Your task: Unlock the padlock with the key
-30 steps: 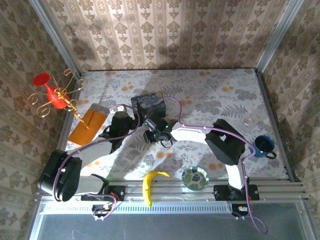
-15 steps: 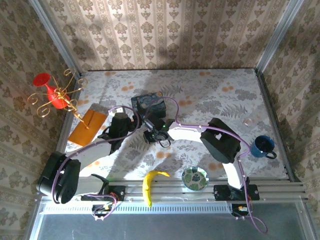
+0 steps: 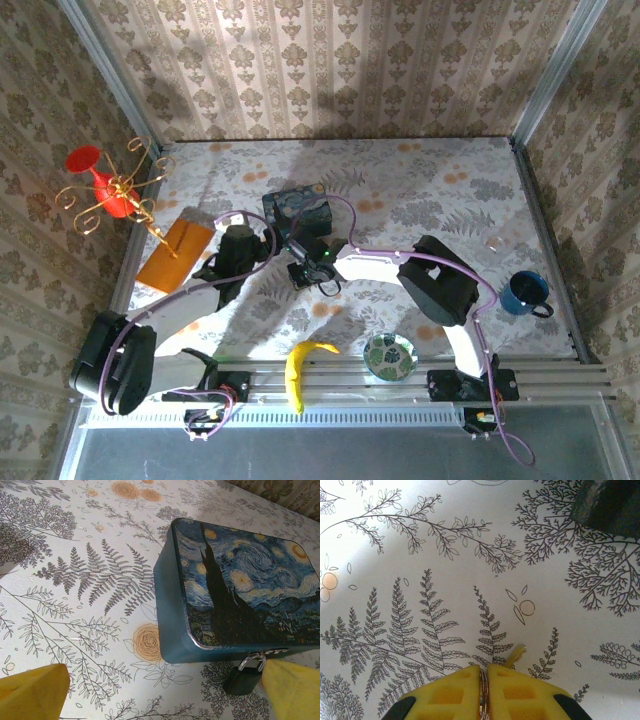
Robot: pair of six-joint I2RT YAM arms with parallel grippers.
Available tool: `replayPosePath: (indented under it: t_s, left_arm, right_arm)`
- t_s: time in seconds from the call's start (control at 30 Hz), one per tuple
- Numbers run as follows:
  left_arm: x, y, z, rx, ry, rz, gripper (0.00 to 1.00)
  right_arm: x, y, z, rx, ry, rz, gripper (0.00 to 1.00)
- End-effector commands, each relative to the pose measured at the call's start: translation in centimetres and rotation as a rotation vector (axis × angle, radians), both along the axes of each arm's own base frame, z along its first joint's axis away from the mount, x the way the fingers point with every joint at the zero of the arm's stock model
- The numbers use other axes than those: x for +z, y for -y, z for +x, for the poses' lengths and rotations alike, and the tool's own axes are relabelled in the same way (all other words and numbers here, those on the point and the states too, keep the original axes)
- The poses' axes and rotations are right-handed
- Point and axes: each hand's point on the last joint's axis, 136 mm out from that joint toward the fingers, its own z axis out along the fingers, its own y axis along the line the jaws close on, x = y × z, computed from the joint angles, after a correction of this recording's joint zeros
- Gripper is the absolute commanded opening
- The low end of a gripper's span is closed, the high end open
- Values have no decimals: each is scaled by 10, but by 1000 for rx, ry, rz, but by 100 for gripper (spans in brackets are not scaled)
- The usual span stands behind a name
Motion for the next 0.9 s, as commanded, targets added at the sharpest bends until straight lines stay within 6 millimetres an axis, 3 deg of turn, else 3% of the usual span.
replayPosePath:
  t_s: [0.0,0.13,0.5,0.73,0.87]
  left_arm:
    - [9,-3,2,2,25,2,100]
    - [14,-4,2,2,33,3,100]
    - [38,-8,1,-40,100,33,100]
    - [51,14,-2,-172,182,-9,100]
    - [60,36,-7,-304,255,-51,100]
  right_arm:
    - [-13,8,-6,-14,-26,-52,6]
    - [0,12,-5,-30,-7,-43,0]
    - [69,47,2,-168,73,64,0]
    - [104,69,12,-282,68,234,0]
    - [122,80,20,-351,27,400,0]
